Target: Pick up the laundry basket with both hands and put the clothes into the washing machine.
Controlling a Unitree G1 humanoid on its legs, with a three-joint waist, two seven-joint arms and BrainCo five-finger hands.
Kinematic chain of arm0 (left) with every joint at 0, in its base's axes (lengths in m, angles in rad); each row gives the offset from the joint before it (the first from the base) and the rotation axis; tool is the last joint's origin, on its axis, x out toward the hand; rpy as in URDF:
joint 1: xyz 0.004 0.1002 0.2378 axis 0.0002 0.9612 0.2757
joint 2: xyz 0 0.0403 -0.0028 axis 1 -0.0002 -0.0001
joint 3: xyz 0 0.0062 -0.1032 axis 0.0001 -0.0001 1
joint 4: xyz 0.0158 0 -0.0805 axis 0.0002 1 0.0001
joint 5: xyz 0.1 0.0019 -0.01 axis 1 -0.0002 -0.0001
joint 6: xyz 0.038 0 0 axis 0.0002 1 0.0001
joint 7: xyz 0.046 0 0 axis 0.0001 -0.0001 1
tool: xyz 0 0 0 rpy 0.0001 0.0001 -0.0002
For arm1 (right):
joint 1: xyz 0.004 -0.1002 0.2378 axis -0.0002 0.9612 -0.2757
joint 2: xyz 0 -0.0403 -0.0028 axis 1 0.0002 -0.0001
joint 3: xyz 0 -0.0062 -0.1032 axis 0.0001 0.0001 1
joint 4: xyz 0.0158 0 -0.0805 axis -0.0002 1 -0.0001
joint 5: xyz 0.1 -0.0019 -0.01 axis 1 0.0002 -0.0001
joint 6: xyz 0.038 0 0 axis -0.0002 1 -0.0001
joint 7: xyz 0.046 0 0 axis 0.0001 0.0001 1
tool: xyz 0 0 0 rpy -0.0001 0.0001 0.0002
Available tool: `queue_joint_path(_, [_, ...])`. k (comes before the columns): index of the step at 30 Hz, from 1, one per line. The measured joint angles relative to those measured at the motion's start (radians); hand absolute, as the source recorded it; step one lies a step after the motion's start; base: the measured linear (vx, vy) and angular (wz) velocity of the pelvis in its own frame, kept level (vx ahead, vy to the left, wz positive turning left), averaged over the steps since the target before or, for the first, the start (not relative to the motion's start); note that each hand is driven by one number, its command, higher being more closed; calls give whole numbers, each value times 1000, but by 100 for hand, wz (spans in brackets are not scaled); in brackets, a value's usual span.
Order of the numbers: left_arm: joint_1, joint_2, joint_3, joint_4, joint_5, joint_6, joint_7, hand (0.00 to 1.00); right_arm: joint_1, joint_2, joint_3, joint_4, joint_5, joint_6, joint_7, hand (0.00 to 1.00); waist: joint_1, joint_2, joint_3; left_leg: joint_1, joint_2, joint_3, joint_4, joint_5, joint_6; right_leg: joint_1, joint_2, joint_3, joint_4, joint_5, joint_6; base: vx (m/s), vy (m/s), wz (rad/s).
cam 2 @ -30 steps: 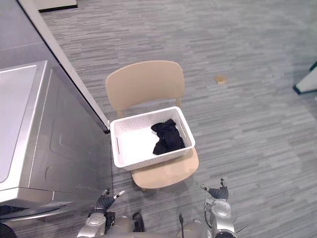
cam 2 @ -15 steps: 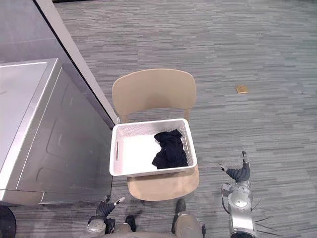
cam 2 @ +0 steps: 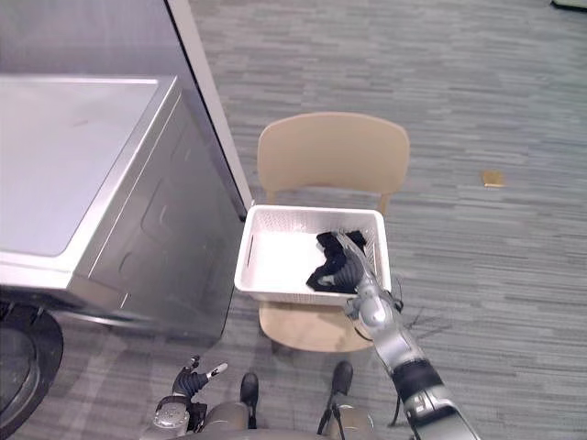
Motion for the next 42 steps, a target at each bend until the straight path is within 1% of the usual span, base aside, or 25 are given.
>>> queue_joint_path(1, [-5,0,0,1,0,0,0,0,-12,-1,1,13,-2,0,0,0,3,0,2,-6,-1,0,-1,2,-1,-6,0,4,0,1,0,-127,22,8])
queue_joint_path(2, [-20,-1,0,4,-1,-3,1,0,-68,-3,1,67,-10,3,-1,0,10,3,21,-28,-3,-1,-1,4,-2,-24,-2,6,-1,2,0,-168,20,4])
queue_joint_path(3, [-29,-1,1,5,-2,-9,3,0,-130,-6,0,117,-18,11,-2,0,10,9,38,-53,-7,-1,-1,4,-2,-50,-6,7,-3,2,0,-150,22,5])
queue_joint_path(4, [-33,-2,1,5,-4,-10,6,0,-152,-8,0,132,-22,17,-6,0,9,11,45,-63,-9,-1,-1,4,-2,-60,-8,7,-3,2,0,-107,26,3])
queue_joint_path(6, [-53,-6,0,5,-12,-15,21,0,-243,-34,-7,214,-29,39,-37,0,7,25,82,-110,-14,-2,-2,11,-8,-108,-14,7,-2,4,2,-37,19,0])
queue_joint_path(7, [-58,-6,1,4,-12,-18,23,0,-262,-40,-13,236,-29,44,-43,0,7,29,93,-116,-14,-2,-2,17,-8,-114,-14,7,0,6,3,0,0,0])
queue_joint_path(9, [-79,-5,2,-5,-42,-21,29,0,-334,-76,-33,325,-38,77,-71,0,6,35,148,-132,-14,-10,-1,29,-11,-127,-13,6,0,21,0,10,0,4])
queue_joint_path(10, [-83,-5,1,-11,-46,-21,29,0,-347,-85,-45,340,-39,83,-75,0,6,36,159,-138,-14,-14,0,33,-12,-131,-13,5,0,24,0,43,-10,7])
queue_joint_path(11, [-93,-6,-1,-12,-51,-25,35,0,-384,-113,-51,389,-43,95,-92,0,6,35,169,-163,-15,-24,-1,62,-8,-157,-15,6,0,75,-4,45,-15,5])
queue_joint_path(12, [-102,-7,-8,-15,-57,-29,46,0,-425,-135,-59,431,-50,111,-102,0,5,41,187,-179,-15,-27,-3,70,-5,-171,-14,5,1,76,-4,66,-13,1])
queue_joint_path(14, [-123,-6,-23,-17,-70,-36,51,0,-492,-161,-64,476,-59,114,-116,0,6,50,216,-200,-15,-32,-3,83,3,-194,-12,5,1,92,-21,71,4,-4])
queue_joint_path(16, [-140,-15,-29,-17,-79,-38,55,0,-552,-175,-67,532,-60,127,-119,0,6,60,250,-206,-15,-36,0,89,11,-197,-11,5,1,93,-23,71,19,0])
queue_joint_path(20, [-165,-25,-42,-14,-91,-42,59,0,-605,-202,-63,598,-67,132,-116,0,11,62,255,-261,-22,-49,3,90,12,-246,-15,8,1,98,-16,56,44,5])
queue_joint_path(21, [-186,-25,-53,-13,-98,-42,59,0,-629,-212,-54,631,-67,133,-116,0,29,60,268,-276,-26,-50,7,90,12,-261,-18,14,1,101,-12,13,57,-1])
queue_joint_path(22, [-195,-25,-60,-13,-98,-43,60,0,-635,-221,-49,635,-66,133,-114,0,30,61,272,-283,-27,-50,10,89,13,-266,-19,19,1,101,-11,4,58,1])
queue_joint_path(23, [-209,-25,-64,-12,-99,-43,60,0,-645,-232,-42,640,-66,133,-112,100,35,61,280,-293,-29,-52,14,88,15,-274,-21,24,1,102,-11,-20,52,5])
queue_joint_path(24, [-223,-25,-65,-12,-100,-43,59,0,-667,-239,-35,639,-65,132,-108,100,39,58,286,-316,-30,-55,17,88,15,-291,-22,37,1,105,-7,-24,51,3])
queue_joint_path(27, [-249,-29,-68,-10,-123,-43,58,0,-686,-264,-13,623,-31,123,-108,100,51,55,304,-322,-30,-53,18,88,15,-301,-20,47,1,105,-6,-27,32,-3])
queue_joint_path(31, [-252,-32,-73,-10,-135,-44,57,0,-696,-267,2,616,12,111,-104,100,55,53,307,-321,-26,-54,18,88,15,-301,-15,52,1,104,-5,-8,7,-1])
queue_joint_path(35, [-253,-34,-77,-14,-136,-43,55,0,-683,-266,-7,570,54,113,-86,100,54,53,307,-312,-26,-56,19,88,15,-290,-14,52,1,105,-5,-2,35,0])
queue_joint_path(37, [-253,-35,-77,-17,-136,-42,55,0,-640,-252,-30,511,97,114,-85,100,54,51,309,-291,-25,-57,19,88,15,-271,-13,52,1,105,-6,11,36,3])
queue_joint_path(39, [-253,-40,-76,-18,-136,-41,55,0,-555,-224,-75,414,159,113,-87,100,53,50,308,-255,-25,-65,17,88,16,-229,-13,53,1,103,-4,15,34,10])
queue_joint_path(40, [-253,-42,-76,-19,-136,-41,54,0,-533,-216,-90,384,169,114,-87,100,52,49,307,-248,-25,-67,17,86,17,-221,-13,54,1,100,-2,14,34,11])
queue_joint_path(41, [-252,-42,-75,-25,-135,-41,50,0,-487,-200,-117,318,180,113,-91,100,52,45,305,-236,-26,-69,15,86,18,-209,-13,54,1,95,1,3,25,8])
queue_joint_path(42, [-249,-41,-70,-29,-135,-37,46,0,-420,-162,-151,219,201,111,-99,100,48,33,298,-221,-26,-70,10,85,18,-195,-14,55,1,88,1,0,24,7])
